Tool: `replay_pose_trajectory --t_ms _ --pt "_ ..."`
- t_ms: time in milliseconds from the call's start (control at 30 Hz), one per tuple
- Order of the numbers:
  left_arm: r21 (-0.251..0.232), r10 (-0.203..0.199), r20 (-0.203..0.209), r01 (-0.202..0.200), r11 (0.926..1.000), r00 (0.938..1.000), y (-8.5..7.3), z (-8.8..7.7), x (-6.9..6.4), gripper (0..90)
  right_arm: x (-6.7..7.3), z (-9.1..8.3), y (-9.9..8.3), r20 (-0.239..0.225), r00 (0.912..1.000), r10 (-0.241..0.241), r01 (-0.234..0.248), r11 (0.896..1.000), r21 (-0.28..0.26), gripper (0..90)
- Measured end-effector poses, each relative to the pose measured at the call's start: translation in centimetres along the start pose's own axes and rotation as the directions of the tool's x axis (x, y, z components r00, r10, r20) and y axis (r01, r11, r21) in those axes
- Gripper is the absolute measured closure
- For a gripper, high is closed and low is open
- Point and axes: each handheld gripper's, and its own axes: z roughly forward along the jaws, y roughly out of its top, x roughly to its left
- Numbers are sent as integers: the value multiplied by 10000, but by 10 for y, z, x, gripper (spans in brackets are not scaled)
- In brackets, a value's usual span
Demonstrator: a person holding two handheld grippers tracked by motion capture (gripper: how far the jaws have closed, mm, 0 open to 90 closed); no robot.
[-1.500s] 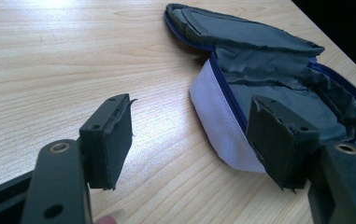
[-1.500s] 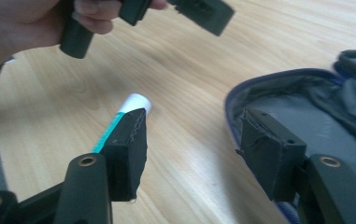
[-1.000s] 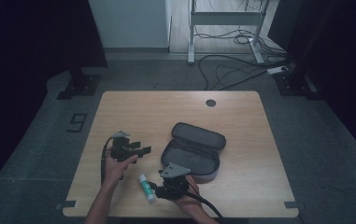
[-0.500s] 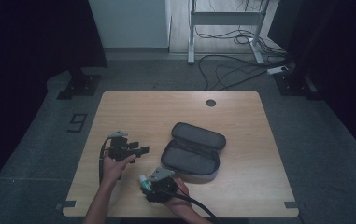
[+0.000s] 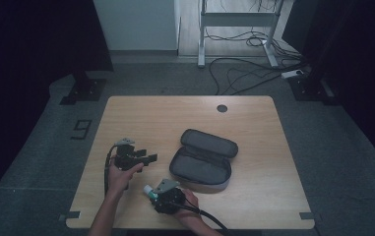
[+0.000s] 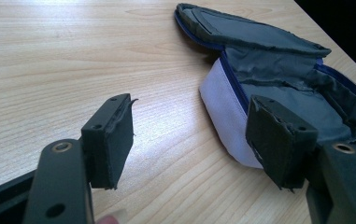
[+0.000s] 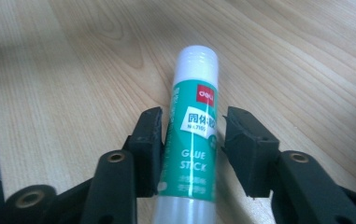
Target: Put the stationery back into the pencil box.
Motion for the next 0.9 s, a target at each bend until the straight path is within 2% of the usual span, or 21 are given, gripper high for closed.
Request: replay_pose_trajectory --t_ms 267,500,633,900 --pt "58 -25 56 25 10000 10000 0 0 1 325 -4 -1 0 129 9998 -138 135 9996 243 641" --pt "1 -55 41 55 10000 10000 0 -1 2 325 -8 -5 2 -194 9991 -368 375 9987 357 648" --pt "48 -52 30 51 10000 10000 0 0 3 325 -10 -12 5 -199 9989 -416 418 9991 117 648" --pt "112 -67 23 66 9999 10000 -1 1 3 326 -18 -38 13 59 9992 -394 397 9972 -630 648"
